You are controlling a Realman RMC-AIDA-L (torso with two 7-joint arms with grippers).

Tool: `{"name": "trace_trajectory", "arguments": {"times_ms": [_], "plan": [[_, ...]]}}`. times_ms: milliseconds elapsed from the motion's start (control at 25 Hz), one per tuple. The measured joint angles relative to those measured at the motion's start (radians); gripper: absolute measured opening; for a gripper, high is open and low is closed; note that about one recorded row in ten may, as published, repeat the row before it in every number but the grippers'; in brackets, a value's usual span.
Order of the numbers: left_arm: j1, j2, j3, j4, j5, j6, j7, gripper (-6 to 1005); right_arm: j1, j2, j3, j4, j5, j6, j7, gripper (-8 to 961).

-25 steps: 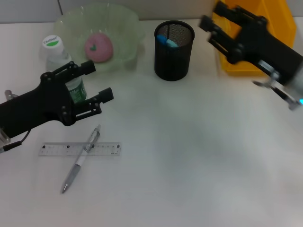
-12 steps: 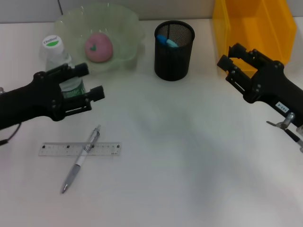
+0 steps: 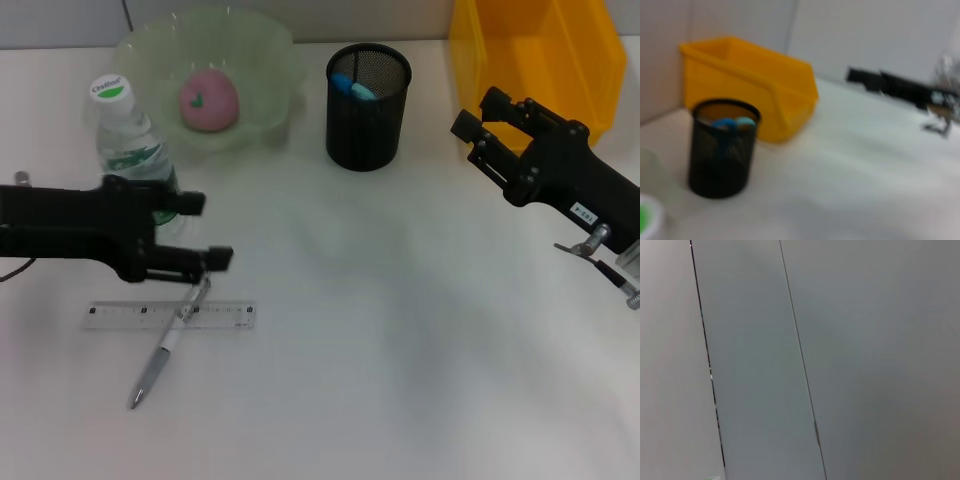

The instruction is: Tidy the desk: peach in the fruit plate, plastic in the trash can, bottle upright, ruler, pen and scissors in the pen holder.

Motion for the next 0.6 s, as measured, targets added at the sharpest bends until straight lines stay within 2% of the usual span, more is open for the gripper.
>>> {"name": "trace_trajectory", "arguments": {"times_ms": [80, 120, 160, 240, 360, 600], "plan": [[-0.036, 0.0, 0.065, 0.052, 0.062, 0.026, -0.039, 813, 0.001, 0.0, 0.0, 0.0, 0.0, 0.002, 0.0, 483], [-0.036, 0.0, 0.065, 0.052, 0.062, 0.026, -0.039, 813, 0.001, 0.0, 0.0, 0.0, 0.0, 0.002, 0.0, 483], [-0.072, -0.001, 0.096, 0.062, 0.116, 0.039, -0.061, 813, 0.001, 0.001, 0.0, 0.001, 0.0, 0.002, 0.002, 483], [-0.09, -0.002, 0.112, 0.062, 0.142, 0.044, -0.071, 813, 0.001, 0.001, 0.0, 0.001, 0.0, 0.002, 0.004, 483], [-0.15, -0.006, 0.188, 0.057, 0.236, 0.042, -0.108, 813, 0.001, 0.002, 0.0, 0.004, 0.0, 0.002, 0.008, 483], [-0.181, -0.009, 0.279, 0.051, 0.294, 0.013, -0.135, 812, 0.009, 0.004, 0.0, 0.017, 0.0, 0.002, 0.01, 483]]}}
